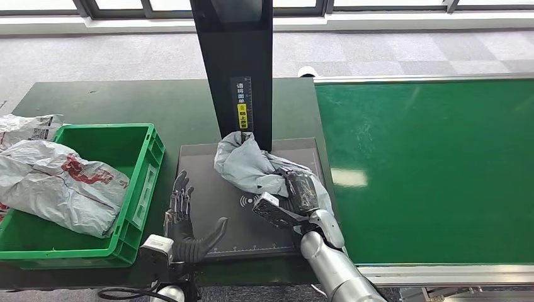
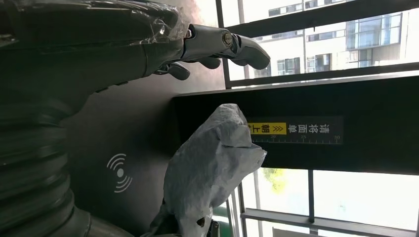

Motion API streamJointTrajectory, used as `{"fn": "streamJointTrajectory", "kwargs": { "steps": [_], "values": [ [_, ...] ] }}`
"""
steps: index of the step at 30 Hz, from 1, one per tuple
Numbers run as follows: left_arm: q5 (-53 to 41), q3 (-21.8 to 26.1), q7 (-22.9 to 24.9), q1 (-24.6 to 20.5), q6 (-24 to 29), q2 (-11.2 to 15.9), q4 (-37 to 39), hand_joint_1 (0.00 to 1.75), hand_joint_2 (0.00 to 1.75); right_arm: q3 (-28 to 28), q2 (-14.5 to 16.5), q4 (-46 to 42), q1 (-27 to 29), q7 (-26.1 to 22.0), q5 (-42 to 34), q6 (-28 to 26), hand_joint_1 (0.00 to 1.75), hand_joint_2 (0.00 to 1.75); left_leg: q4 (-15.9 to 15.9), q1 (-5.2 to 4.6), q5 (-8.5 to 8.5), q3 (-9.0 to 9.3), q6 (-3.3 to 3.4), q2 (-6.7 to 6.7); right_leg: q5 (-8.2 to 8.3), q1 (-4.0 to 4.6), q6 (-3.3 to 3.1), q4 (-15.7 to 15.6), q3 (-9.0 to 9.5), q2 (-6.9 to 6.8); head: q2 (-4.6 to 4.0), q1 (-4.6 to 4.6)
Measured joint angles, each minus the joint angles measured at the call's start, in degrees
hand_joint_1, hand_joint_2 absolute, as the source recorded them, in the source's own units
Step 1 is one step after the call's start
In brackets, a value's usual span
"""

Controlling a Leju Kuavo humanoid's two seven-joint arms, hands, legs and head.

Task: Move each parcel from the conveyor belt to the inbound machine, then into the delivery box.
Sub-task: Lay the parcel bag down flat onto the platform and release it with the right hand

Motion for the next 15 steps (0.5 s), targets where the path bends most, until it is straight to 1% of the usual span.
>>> {"fn": "streamJointTrajectory", "kwargs": {
  "steps": [1, 4, 5, 8, 11, 13, 15],
  "values": [
    [0.0, 0.0, 0.0, 0.0, 0.0, 0.0, 0.1, 0.0, 1.75, 0.1, 0.0, 0.2, -0.1, 0.0, 0.0, 0.0, 1.31, 1.75, 0.0, 0.0, 0.0, 0.0, 0.0, 0.0, 0.0, 0.0, 0.0, 0.0, 0.0, 0.0, 0.0, 0.0],
    [0.0, 0.0, 0.0, -0.1, -0.1, 0.0, 0.2, 0.0, 1.75, 0.2, 0.0, 0.8, -0.3, 0.1, -0.2, -0.5, 0.0, 0.44, 0.0, 0.0, 0.0, 0.0, 0.0, 0.0, 0.0, 0.0, 0.0, 0.0, 0.0, 0.0, 0.0, 0.0],
    [-0.1, 0.0, 0.0, -0.1, -0.1, 0.0, 0.4, 0.0, 1.75, 0.2, 0.0, 1.1, -0.3, 0.3, -0.4, -1.0, 0.0, 0.0, 0.0, 0.0, 0.0, 0.0, 0.0, 0.0, 0.0, -0.01, 0.0, 0.0, 0.0, 0.0, 0.0, 0.0],
    [-0.1, 0.0, 0.0, -0.2, -0.1, 0.0, 1.0, 0.0, 1.75, 0.2, 0.0, 2.2, -0.3, 0.6, -1.6, -3.2, 0.0, 0.0, 0.0, -0.01, 0.0, 0.0, 0.0, 0.0, 0.0, -0.01, 0.0, 0.0, -0.02, 0.0, 0.0, 0.0],
    [1.5, -1.0, 0.0, -0.6, 0.6, 0.3, 2.0, 0.0, 1.75, 0.1, -0.3, 3.1, -0.2, -0.8, -4.2, -4.4, 0.0, 0.0, 0.0, -0.02, -0.01, -0.01, 0.0, 0.01, 0.0, -0.02, 0.0, 0.0, -0.04, 0.01, 0.0, 0.0],
    [2.9, -2.2, 0.0, -1.0, 1.7, 0.5, 2.7, 0.0, 1.75, 0.1, -0.4, 3.4, 0.0, -2.1, -6.1, -3.4, 0.0, 0.0, 0.0, -0.03, -0.01, -0.01, 0.0, 0.02, 0.0, -0.02, 0.0, 0.0, -0.05, 0.01, 0.0, 0.0],
    [3.6, -3.1, 0.0, -1.5, 2.4, 0.7, 3.3, 0.0, 1.75, 0.0, -0.6, 3.5, 0.1, -3.4, -7.7, -1.2, 0.0, 0.0, 0.0, -0.02, -0.01, -0.01, 0.0, 0.04, 0.0, -0.02, 0.0, 0.0, -0.06, 0.01, 0.0, 0.0]
  ]
}}
